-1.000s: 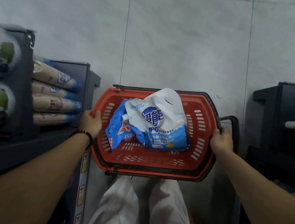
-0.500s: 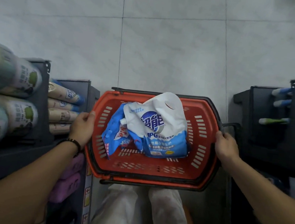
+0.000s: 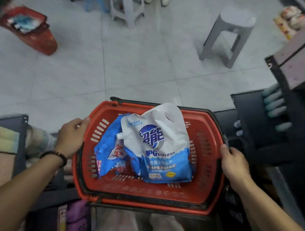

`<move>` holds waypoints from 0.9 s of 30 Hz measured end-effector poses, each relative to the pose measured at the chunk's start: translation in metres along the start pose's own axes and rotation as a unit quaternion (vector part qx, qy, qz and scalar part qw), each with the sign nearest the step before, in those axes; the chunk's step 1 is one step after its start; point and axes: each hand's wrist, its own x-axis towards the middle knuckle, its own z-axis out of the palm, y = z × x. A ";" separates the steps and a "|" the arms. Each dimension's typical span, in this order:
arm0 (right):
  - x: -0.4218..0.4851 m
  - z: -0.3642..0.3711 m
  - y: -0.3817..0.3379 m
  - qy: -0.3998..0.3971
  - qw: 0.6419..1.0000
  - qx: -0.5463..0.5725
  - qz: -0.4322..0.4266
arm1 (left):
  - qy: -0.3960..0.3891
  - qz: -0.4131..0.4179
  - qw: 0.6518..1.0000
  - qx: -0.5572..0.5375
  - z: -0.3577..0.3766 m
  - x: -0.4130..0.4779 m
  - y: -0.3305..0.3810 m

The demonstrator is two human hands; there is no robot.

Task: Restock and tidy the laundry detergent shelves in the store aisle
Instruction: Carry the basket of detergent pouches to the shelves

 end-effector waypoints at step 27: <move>-0.352 -0.044 0.202 0.341 0.826 0.280 0.351 | -0.327 0.366 0.867 0.085 0.076 -0.122 0.216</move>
